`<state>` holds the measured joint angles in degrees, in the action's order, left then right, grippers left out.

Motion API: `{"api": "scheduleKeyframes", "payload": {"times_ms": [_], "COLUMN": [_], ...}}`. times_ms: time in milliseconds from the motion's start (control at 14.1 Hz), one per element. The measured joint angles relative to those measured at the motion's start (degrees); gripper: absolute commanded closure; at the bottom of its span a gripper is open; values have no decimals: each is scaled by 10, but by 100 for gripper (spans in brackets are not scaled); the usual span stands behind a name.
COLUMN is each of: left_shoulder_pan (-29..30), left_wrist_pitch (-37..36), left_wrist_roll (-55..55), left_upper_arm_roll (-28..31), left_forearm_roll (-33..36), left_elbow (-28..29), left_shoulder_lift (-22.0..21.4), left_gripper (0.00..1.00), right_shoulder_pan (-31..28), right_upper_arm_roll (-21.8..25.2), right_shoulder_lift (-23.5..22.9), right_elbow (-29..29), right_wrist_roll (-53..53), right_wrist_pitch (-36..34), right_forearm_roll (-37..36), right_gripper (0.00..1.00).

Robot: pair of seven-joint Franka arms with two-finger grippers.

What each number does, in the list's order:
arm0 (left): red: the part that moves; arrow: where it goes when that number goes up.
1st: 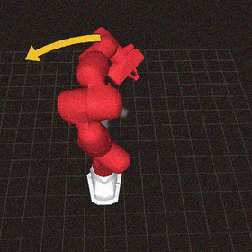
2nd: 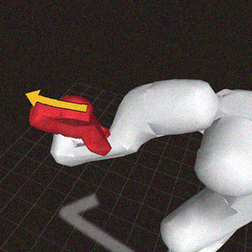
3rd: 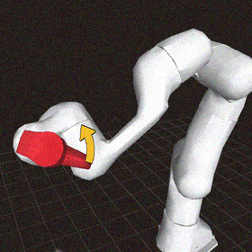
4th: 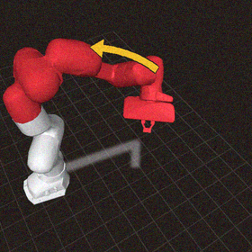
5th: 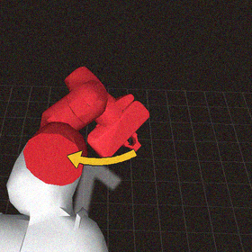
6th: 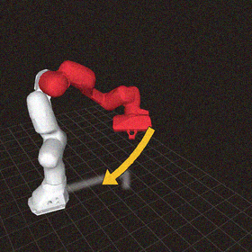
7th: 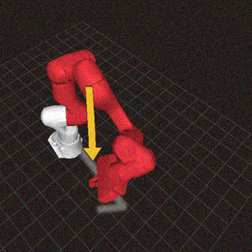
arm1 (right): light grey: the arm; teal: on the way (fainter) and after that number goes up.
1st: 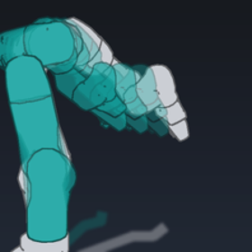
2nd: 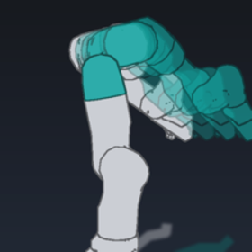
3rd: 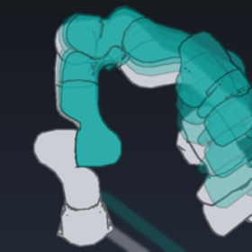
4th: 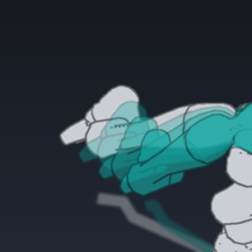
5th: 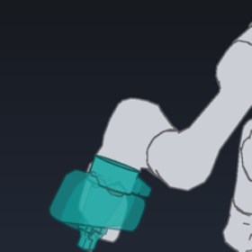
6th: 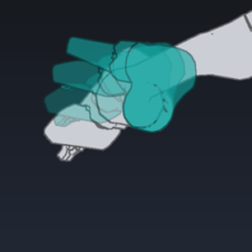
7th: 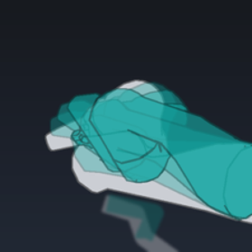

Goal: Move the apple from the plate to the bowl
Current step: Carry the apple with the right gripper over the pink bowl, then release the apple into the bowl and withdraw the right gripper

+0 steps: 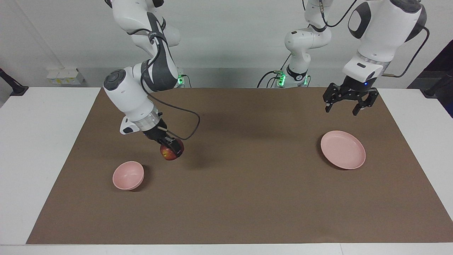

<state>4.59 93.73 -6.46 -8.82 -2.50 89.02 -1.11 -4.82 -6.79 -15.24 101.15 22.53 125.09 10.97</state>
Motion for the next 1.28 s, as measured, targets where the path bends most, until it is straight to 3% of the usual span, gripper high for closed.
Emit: {"api": "scheduleKeyframes", "payload": {"times_ms": [142,498,640,711,782,1066,1280], "left_shoulder_pan": [-39,-81,-87,-87,-87,-87,-87], "left_wrist_pitch": [-32,-109,-115,-116,-111,-66,-62], "left_wrist_roll": [-5,-5,-5,-5,-5,-5,-5], "left_upper_arm_roll": [49,83,91,93,93,94,95], "left_forearm_roll": [0,0,1,1,1,7,15], "left_elbow": [-24,-113,-122,-116,-103,-13,-1], "left_shoulder_lift": [0,34,40,38,32,-18,-27], "left_gripper": [0,0,0,0,0,0,0], "right_shoulder_pan": [-31,-58,-58,-57,-57,-56,-56], "right_upper_arm_roll": [0,0,-2,-2,-2,-2,-2], "right_shoulder_lift": [-9,-56,-75,-87,-96,-104,-91], "right_elbow": [2,3,4,5,5,3,-4], "right_wrist_roll": [-40,-77,-78,-79,-80,-81,-90], "right_wrist_pitch": [42,87,91,107,118,125,104], "right_forearm_roll": [-16,-43,-45,-48,-52,-58,-85], "right_gripper": [100,100,100,60,1,0,0]}}
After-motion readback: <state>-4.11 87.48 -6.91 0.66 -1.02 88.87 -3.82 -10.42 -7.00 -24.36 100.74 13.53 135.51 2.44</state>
